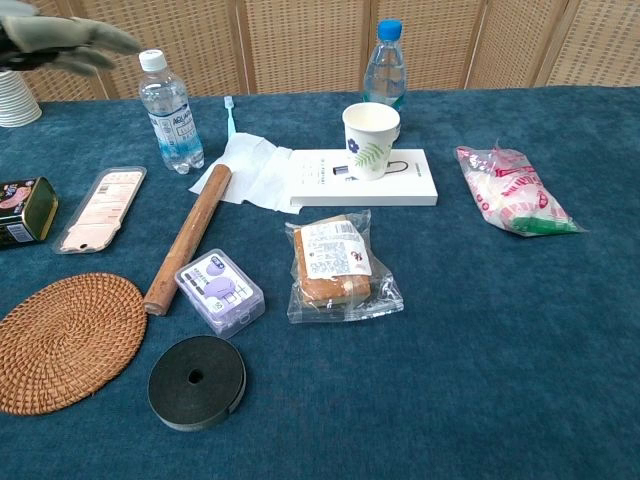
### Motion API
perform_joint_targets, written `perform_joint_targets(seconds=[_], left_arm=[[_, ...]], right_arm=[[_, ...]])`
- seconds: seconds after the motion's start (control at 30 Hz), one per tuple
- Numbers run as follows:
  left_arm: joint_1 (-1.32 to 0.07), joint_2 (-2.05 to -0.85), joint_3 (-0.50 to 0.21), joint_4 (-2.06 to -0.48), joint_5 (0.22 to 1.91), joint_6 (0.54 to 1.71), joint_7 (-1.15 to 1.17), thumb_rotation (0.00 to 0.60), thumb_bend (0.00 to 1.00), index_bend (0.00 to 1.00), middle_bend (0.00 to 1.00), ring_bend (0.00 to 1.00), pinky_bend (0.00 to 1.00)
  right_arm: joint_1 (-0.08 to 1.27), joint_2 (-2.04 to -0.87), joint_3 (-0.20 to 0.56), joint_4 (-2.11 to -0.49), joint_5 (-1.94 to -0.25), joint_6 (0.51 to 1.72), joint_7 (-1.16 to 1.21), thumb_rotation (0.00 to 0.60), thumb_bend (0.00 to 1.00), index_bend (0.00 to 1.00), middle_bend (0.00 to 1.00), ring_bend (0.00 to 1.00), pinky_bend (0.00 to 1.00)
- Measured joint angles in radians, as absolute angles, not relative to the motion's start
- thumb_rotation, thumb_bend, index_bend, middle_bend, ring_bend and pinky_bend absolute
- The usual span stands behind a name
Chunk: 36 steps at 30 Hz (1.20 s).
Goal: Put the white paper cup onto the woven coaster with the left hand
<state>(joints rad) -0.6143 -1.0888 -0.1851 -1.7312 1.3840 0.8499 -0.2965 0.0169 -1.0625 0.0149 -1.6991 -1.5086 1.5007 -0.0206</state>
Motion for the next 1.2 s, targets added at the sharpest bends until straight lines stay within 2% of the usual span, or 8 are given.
perform_joint_targets(seconds=[0.03,0.1,0.2,0.33,0.67,0.9,1.2], left_arm=[[-0.629,-1.100,-0.190,-1.725,1.374,0.838,-0.292,0.103,0.50,0.00,0.00,0.00,0.00],[-0.658,-1.130,-0.205,-1.711,1.347,0.817,-0.284,0.219,0.50,0.00,0.00,0.00,0.00],[-0.696,-1.171,-0.226,-1.688,1.304,0.790,-0.281,0.362,0.50,0.00,0.00,0.00,0.00],[-0.741,-1.229,-0.247,-1.647,1.265,0.768,-0.267,0.434,0.50,0.00,0.00,0.00,0.00],[-0.858,-1.359,-0.269,-1.536,1.163,0.726,-0.128,0.536,0.50,0.00,0.00,0.00,0.00],[-0.927,-1.429,-0.276,-1.466,1.096,0.703,-0.041,0.560,0.50,0.00,0.00,0.00,0.00],[-1.011,-1.499,-0.276,-1.398,1.013,0.680,0.076,0.560,0.50,0.00,0.00,0.00,0.00]], right_arm=[[0.016,-1.063,0.015,-1.699,-1.509,1.501,-0.019,0.600,0.55,0.10,0.00,0.02,0.00],[0.014,-1.063,0.015,-1.698,-1.508,1.502,-0.016,0.600,0.55,0.10,0.00,0.02,0.00],[0.011,-1.061,0.018,-1.698,-1.503,1.506,-0.008,0.600,0.55,0.10,0.00,0.02,0.00],[0.007,-1.056,0.021,-1.697,-1.500,1.511,0.006,0.600,0.55,0.10,0.00,0.02,0.00],[-0.005,-1.040,0.023,-1.695,-1.495,1.518,0.040,0.600,0.55,0.10,0.00,0.02,0.00],[-0.012,-1.032,0.026,-1.696,-1.495,1.526,0.056,0.600,0.55,0.10,0.00,0.02,0.00],[-0.035,-1.030,0.026,-1.684,-1.487,1.546,0.098,0.600,0.55,0.10,0.00,0.02,0.00]])
